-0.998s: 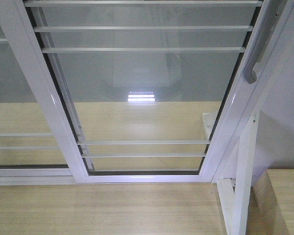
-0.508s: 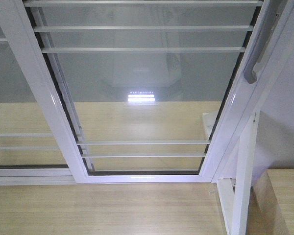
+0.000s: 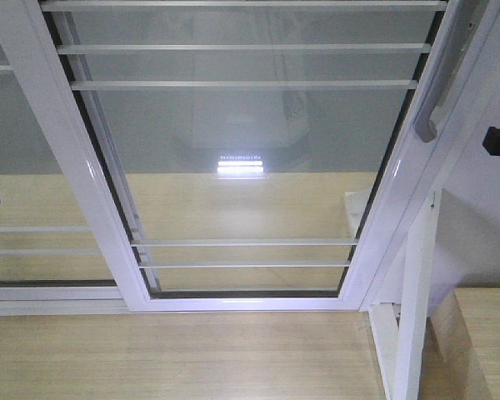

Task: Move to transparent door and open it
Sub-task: 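Reach the right gripper to the silver handle and close on it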

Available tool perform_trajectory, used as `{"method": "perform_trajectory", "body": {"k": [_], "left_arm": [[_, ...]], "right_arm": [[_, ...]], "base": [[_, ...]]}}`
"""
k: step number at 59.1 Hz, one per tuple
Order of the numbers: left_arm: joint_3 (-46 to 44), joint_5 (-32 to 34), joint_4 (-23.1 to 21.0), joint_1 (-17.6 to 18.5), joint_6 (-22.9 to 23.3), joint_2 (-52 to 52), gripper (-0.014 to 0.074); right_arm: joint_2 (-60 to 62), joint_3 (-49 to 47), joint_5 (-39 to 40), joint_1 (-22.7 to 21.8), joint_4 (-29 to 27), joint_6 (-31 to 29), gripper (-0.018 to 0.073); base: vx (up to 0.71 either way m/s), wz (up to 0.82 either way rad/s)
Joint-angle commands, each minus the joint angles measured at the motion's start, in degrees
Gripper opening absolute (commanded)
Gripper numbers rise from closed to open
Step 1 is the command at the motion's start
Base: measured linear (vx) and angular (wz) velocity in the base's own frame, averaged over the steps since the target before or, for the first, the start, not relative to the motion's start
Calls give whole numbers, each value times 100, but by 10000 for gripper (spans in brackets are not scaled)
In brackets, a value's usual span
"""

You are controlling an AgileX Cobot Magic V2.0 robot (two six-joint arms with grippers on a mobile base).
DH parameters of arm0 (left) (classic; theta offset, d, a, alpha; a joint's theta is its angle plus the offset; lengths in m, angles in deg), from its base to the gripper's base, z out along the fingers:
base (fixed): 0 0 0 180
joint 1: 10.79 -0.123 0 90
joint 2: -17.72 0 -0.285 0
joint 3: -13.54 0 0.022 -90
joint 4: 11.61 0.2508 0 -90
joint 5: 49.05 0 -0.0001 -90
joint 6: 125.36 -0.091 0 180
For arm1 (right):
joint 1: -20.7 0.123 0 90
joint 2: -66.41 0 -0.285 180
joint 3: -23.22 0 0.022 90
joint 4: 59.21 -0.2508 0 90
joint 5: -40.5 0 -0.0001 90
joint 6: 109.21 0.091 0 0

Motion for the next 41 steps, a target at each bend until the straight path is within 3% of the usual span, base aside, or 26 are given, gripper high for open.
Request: {"method": "perform_trajectory", "body": {"k": [1, 22, 41], "left_arm": [[-212, 517, -20, 22, 42, -11, 377], [-212, 428, -20, 22, 42, -11, 377], [-212, 302, -20, 22, 42, 13, 377]], "right_arm": [[-334, -402, 855, 3, 61, 125, 429], [-1881, -1723, 1285, 9, 961, 825, 429], [-2996, -2742, 1294, 9, 977, 914, 429]], "base": [[0, 0], [0, 0], [0, 0]]}}
